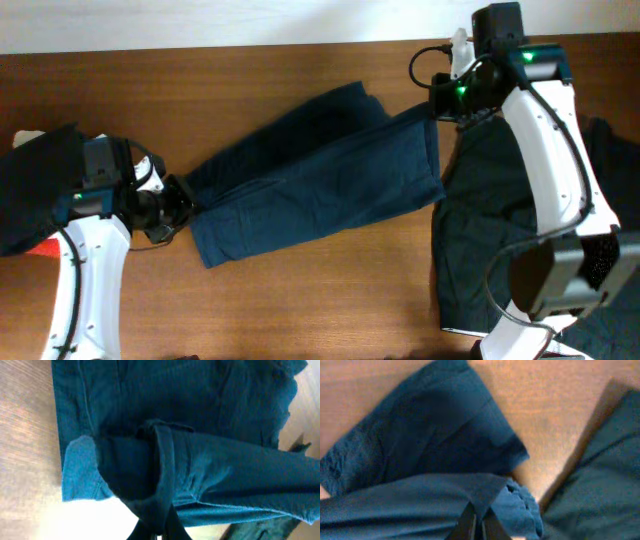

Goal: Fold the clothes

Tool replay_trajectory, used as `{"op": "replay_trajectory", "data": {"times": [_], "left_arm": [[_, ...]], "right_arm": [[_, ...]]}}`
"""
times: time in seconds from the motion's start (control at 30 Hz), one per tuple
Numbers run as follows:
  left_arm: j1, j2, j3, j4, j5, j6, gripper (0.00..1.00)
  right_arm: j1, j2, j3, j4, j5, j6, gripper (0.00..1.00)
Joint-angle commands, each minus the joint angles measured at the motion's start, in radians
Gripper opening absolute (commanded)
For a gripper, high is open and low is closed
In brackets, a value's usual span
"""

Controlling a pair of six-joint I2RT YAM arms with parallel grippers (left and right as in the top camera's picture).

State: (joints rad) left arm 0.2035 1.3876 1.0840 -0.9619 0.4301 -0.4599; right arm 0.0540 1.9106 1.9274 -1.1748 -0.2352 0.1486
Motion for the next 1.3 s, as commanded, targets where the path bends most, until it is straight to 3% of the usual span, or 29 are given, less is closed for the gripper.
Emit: {"op": "replay_trajectory", "data": {"times": [0.0, 0.3, 0.67, 0.87, 0.97, 1.07, 1.17, 1.2, 1.27], "left_arm": [[0.037, -0.002, -0.087, 0.118, -0.169, -0.041, 0.0], [0.037, 0.027, -0.171, 0.346, -0.253, -0.098, 0.01], [0.037, 0.235, -0.171, 0.435, -0.258, -0.255, 0.02], [0.037, 0.243, -0.171, 0.543, -0.224, -0.254, 0.1], [0.037, 0.243, -0.171, 0.547, -0.224, -0.254, 0.1], [0.037, 0.243, -0.171, 0.546, -0.224, -0.254, 0.1], [0.037, 0.243, -0.171, 0.542, -0.224, -0.254, 0.1], [0.037, 0.243, -0.171, 0.542, -0.224, -0.254, 0.1], [0.037, 0.243, -0.171, 0.542, -0.225, -0.254, 0.11]], "right_arm": [[-0.021, 0.055, 0.006, 0.057, 0.153, -0.014, 0.05], [0.026, 0.139, 0.006, 0.243, 0.157, -0.013, 0.05], [0.025, 0.195, 0.006, 0.341, 0.157, -0.014, 0.1], [0.025, 0.2, 0.006, 0.288, 0.121, -0.014, 0.12], [0.026, 0.2, 0.006, 0.24, 0.024, -0.014, 0.24], [0.043, 0.213, 0.006, 0.22, -0.103, -0.068, 0.29], [0.088, 0.244, -0.003, 0.208, -0.097, -0.119, 0.29], [0.101, 0.264, -0.01, 0.209, -0.038, -0.113, 0.23], [0.109, 0.302, -0.01, 0.199, 0.092, -0.004, 0.19]]}}
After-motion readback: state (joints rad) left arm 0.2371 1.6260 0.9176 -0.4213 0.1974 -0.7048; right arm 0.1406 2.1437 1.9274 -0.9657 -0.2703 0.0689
